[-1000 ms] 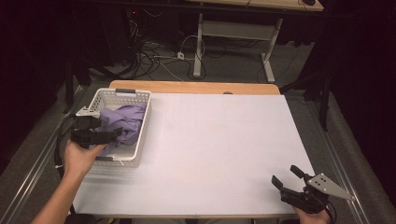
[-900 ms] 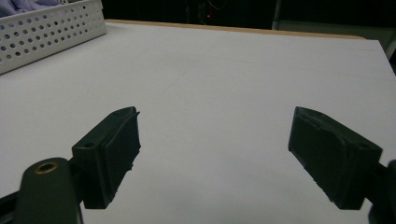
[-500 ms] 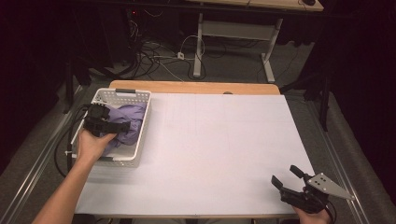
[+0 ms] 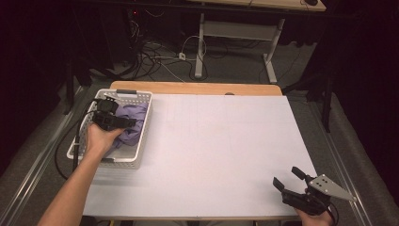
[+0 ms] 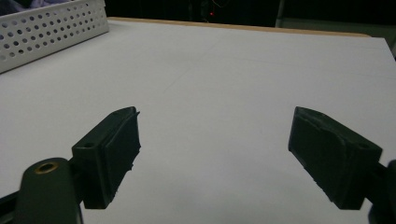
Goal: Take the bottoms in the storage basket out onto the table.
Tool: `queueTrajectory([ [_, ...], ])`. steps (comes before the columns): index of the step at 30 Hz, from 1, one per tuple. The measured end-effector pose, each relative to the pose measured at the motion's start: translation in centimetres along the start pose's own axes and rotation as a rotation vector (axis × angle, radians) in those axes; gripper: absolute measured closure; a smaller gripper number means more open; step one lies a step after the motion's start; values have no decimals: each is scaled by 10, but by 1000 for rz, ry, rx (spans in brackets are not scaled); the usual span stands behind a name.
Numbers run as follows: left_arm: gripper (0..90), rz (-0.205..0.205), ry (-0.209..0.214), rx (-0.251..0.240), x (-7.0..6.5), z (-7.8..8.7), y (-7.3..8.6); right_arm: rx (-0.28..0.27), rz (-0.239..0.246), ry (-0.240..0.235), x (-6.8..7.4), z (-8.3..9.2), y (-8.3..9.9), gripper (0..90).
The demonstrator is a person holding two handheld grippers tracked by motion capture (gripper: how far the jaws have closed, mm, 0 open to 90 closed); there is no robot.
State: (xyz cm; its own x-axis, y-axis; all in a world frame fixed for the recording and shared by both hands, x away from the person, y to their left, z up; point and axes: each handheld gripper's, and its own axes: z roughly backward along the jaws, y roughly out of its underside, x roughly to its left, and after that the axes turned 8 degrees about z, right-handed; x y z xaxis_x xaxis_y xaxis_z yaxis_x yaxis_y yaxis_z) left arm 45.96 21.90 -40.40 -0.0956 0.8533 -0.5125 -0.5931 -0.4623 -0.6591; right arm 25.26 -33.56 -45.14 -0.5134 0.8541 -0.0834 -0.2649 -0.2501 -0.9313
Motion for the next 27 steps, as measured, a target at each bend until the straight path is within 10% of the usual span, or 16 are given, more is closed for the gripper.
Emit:
queueTrajectory([
  [17, 736, 38, 9, 72, -2, -6, -5, -3, -7, 4, -1, 0, 0, 173],
  [27, 789, -21, 45, 31, -9, 15, -14, -2, -5, 4, -1, 0, 0, 173],
])
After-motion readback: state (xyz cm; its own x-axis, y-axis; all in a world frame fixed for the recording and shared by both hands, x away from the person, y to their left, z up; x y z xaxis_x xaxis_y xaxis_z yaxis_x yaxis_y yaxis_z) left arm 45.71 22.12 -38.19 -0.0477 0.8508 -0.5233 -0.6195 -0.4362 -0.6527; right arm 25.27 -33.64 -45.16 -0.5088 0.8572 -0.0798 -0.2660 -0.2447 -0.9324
